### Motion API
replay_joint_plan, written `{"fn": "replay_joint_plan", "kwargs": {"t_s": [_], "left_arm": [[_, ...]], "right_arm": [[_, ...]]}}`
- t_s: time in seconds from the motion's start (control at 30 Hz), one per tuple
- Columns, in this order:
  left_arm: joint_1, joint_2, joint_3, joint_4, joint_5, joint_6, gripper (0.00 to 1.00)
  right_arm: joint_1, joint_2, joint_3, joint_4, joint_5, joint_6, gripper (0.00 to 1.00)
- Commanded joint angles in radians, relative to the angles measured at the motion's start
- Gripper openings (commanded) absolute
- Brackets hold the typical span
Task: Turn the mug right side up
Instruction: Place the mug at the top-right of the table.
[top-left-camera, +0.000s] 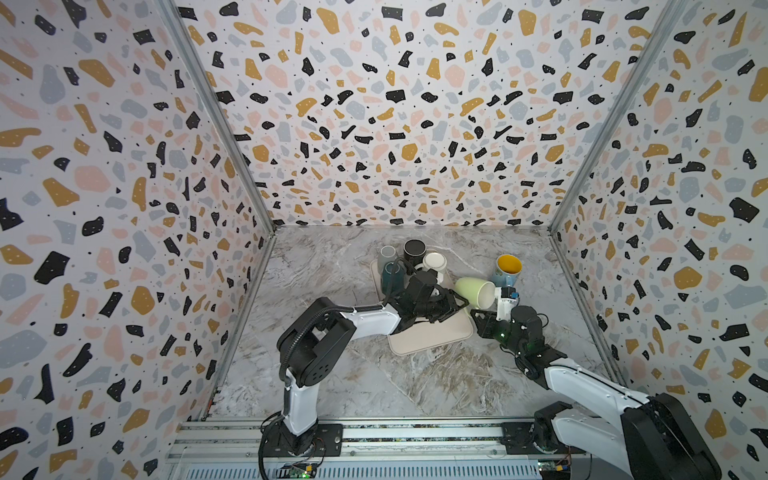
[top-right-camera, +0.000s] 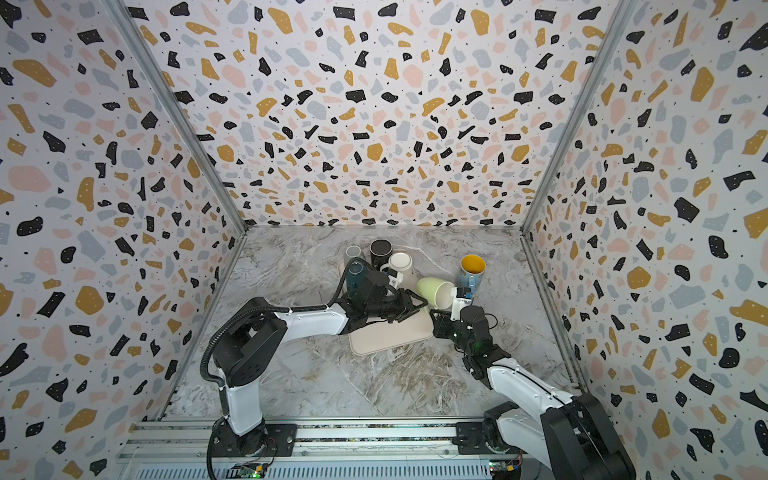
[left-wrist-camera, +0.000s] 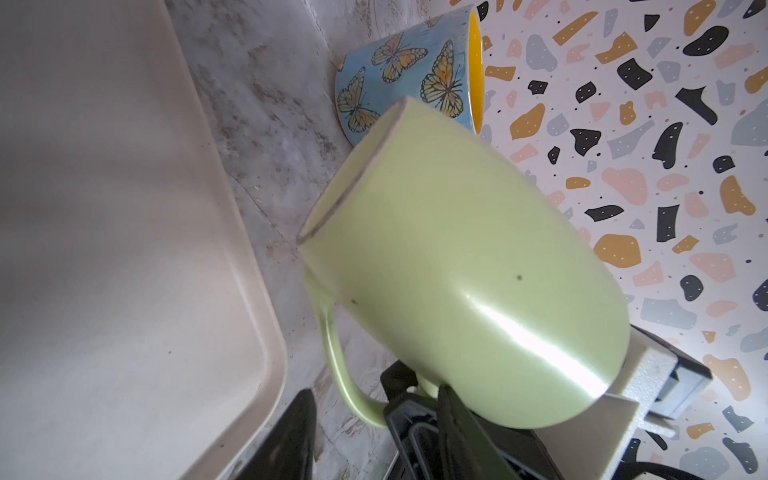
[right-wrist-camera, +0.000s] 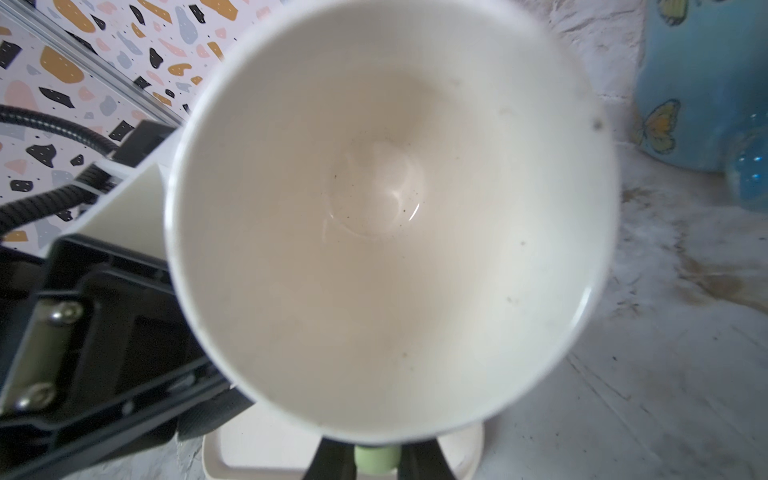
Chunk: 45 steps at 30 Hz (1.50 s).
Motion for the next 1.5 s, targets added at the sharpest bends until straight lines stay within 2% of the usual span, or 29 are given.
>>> {"fn": "replay_joint_plan", "kwargs": {"t_s": [0.0, 0.27, 0.5, 0.6, 0.67, 0.7, 0.77, 1.0, 1.23, 1.47], "left_arm": [[0.005, -0.049, 0.012, -0.012, -0.024, 0.053, 0.48], [0.019, -0.071, 0.011, -0.031, -0.028, 0.085, 0.50], [0.025, -0.099, 0.007, -0.063, -0.055, 0.146, 0.68], [0.029, -0.107, 0.002, -0.072, -0.064, 0.161, 0.69], [0.031, -0.111, -0.001, -0.081, -0.072, 0.174, 0.76], [0.031, -0.115, -0.003, -0.087, -0.076, 0.182, 0.87], [0.034, -0.122, -0.009, -0.093, -0.085, 0.197, 1.00], [0.041, -0.155, -0.014, -0.128, -0.135, 0.260, 1.00], [0.042, -0.186, -0.006, -0.234, -0.214, 0.363, 1.00], [0.044, -0.201, -0.021, -0.261, -0.248, 0.409, 1.00]], "right_arm": [[0.004, -0.016, 0.069, 0.021, 0.001, -0.046, 0.00], [0.004, -0.011, 0.085, 0.000, 0.002, -0.052, 0.00], [0.004, 0.008, 0.106, -0.017, -0.001, -0.054, 0.00], [0.004, 0.013, 0.117, -0.027, -0.001, -0.057, 0.00], [0.004, 0.015, 0.122, -0.033, -0.002, -0.059, 0.00], [0.004, 0.015, 0.123, -0.035, -0.003, -0.060, 0.00], [0.004, 0.016, 0.128, -0.040, -0.003, -0.061, 0.00], [0.004, 0.017, 0.130, -0.053, -0.002, -0.061, 0.00], [0.003, 0.026, 0.153, -0.101, 0.017, -0.067, 0.00], [0.003, 0.027, 0.172, -0.140, 0.016, -0.071, 0.00]]}}
